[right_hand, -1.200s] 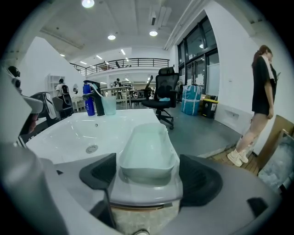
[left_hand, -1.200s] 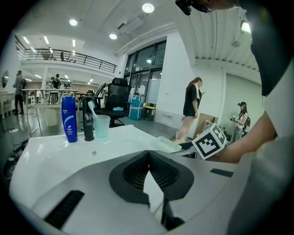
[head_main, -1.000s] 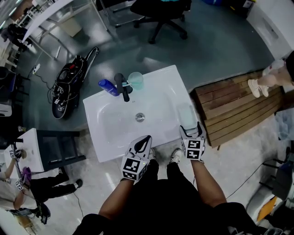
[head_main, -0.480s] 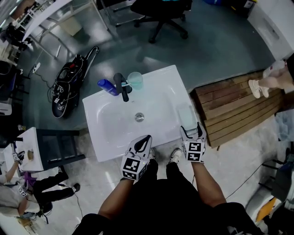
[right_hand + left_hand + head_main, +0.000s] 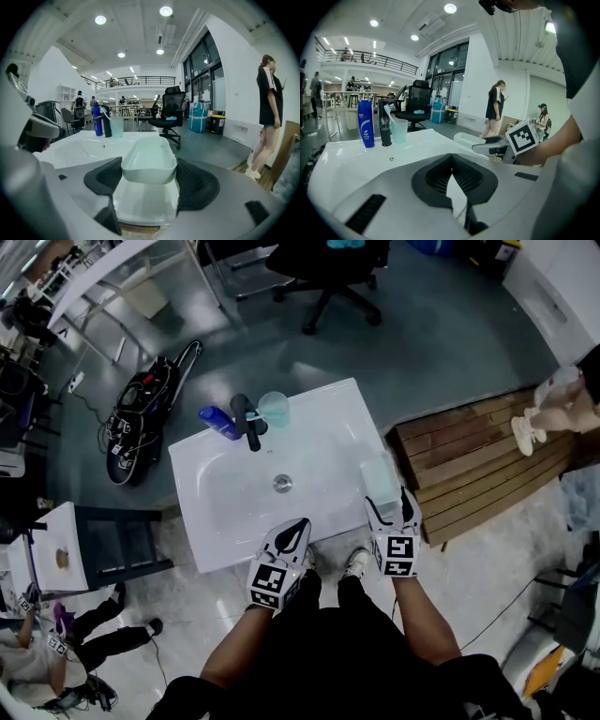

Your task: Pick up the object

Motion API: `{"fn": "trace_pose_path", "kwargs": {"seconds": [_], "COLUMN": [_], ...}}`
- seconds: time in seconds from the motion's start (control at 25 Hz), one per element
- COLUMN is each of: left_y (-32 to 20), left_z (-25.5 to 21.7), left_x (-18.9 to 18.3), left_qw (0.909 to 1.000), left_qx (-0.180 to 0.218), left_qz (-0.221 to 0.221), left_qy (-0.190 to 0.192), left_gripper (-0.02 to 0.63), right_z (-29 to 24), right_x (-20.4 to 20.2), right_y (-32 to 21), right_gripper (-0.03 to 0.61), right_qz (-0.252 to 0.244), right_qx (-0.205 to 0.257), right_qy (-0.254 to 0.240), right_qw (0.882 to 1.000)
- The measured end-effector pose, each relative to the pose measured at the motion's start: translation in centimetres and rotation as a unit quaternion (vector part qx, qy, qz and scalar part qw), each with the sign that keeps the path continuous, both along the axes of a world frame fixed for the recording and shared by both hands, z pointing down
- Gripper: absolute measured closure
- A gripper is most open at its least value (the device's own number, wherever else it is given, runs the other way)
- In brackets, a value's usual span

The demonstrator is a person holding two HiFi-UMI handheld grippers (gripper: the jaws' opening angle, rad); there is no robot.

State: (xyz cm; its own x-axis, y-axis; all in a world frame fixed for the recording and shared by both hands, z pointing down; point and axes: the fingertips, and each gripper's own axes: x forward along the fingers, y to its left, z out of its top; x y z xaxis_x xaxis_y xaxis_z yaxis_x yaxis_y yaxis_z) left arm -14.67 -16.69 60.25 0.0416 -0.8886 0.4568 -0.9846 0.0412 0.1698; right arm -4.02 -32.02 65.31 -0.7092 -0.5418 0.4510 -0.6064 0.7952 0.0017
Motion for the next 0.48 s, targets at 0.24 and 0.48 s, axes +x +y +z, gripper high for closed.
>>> {"fn": "trace_pose_path", "kwargs": {"seconds": [0.24, 0.48], "left_y": [-0.5, -1.2], "left_z": [-0.9, -2.3], "left_x": [0.0, -0.1], "left_qw": [0.9999, 0.9997], "left_qx": [0.01, 0.023], "left_qz": [0.003, 0.007], "left_qy": [-0.004, -0.009], "left_gripper": [0.6, 0.6], "right_z": [-4.3, -9.6], "right_x": [-0.3, -0.9], "right_y": [-0.6, -0.9], "right_gripper": [0.207, 0.207], "right_qz": [0.0, -0.003], "right_qx": [0.022, 0.049], "right_qy": [-0.023, -0.065], "right_qw": [0.999, 0.997]}}
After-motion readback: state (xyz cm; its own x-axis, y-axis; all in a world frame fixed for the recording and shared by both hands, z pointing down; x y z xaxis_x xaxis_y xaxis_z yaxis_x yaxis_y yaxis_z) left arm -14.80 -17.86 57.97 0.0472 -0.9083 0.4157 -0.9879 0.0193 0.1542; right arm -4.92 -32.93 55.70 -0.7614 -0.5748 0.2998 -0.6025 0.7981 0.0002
